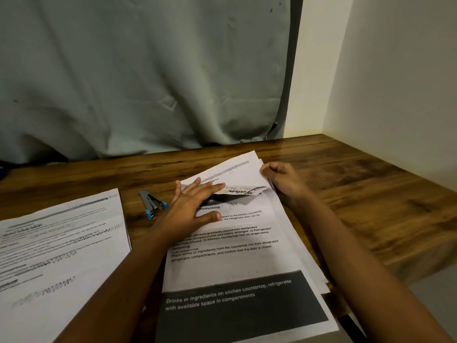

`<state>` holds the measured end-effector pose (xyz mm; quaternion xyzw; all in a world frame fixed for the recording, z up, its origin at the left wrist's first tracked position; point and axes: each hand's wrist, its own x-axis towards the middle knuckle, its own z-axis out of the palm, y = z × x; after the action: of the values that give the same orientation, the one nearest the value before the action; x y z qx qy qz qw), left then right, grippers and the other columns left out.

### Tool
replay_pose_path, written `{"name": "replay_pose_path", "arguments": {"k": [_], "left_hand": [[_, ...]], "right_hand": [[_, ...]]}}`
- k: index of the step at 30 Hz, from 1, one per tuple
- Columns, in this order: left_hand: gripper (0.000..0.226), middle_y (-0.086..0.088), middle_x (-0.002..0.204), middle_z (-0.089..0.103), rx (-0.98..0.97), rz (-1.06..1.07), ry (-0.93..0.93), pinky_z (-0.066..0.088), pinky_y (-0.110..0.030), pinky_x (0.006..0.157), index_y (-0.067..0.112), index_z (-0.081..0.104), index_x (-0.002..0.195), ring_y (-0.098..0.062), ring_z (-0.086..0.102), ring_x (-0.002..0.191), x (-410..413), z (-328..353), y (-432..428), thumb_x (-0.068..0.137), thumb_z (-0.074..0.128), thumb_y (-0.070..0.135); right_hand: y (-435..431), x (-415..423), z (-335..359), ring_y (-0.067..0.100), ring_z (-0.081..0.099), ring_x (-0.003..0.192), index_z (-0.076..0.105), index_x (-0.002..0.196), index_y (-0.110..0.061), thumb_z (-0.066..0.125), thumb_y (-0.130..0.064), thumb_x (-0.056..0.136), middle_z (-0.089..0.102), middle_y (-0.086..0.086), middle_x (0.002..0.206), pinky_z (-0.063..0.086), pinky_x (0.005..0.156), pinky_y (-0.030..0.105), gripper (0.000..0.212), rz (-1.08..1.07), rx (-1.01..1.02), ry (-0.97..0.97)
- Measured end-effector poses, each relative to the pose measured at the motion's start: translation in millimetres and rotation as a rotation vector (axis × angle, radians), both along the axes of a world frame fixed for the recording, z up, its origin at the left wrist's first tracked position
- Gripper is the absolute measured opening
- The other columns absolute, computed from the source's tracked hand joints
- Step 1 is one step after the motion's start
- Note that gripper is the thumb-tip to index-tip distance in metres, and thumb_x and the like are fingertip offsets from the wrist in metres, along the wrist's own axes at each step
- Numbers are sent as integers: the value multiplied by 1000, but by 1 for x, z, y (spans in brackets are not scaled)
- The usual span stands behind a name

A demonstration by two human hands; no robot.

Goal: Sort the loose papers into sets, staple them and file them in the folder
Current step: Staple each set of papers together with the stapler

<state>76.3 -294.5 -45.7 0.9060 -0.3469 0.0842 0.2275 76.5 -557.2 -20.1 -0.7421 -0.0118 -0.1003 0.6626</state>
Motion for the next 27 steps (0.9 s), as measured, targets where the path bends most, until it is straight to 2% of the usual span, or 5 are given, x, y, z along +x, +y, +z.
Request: {"name": "replay_pose_path", "arguments": {"k": [4,10,17,22,27], "left_hand": [[96,10,159,5,18,35,28,-16,-47,115,53,2,143,-11,-2,146,-2,2,-1,59,17,97],[107,15,153,-28,-61,83,24,-11,-49,114,46,-23,142,-14,-13,143,-5,3,-5,75,58,69],[88,11,159,5,-24,77,16,-13,-42,112,39,20,147,-17,-13,146,-2,2,-4,70,46,75],[93,5,158,20,-45,61,35,-7,-48,117,45,25,142,-16,-6,147,7,-5,1,61,35,89],[90,4,155,25,-47,52,14,-7,-47,118,39,25,143,-16,3,147,4,-3,-1,65,37,82]], "right_hand": [[-4,-8,6,32,64,104,69,101,-11,53,-20,96,69,13,111,49,91,44,19,164,22,15],[-8,-18,13,21,65,107,78,87,-17,55,-24,88,69,5,116,54,91,34,24,414,-36,106],[-11,-13,11,26,58,118,70,113,-22,57,-14,88,64,5,125,51,97,39,29,427,60,70],[-10,-7,10,25,64,108,36,141,-31,45,8,93,64,6,120,55,89,40,63,222,174,72],[-8,-9,11,21,68,98,46,136,-8,42,2,96,68,10,113,56,84,34,41,200,218,121]]}}
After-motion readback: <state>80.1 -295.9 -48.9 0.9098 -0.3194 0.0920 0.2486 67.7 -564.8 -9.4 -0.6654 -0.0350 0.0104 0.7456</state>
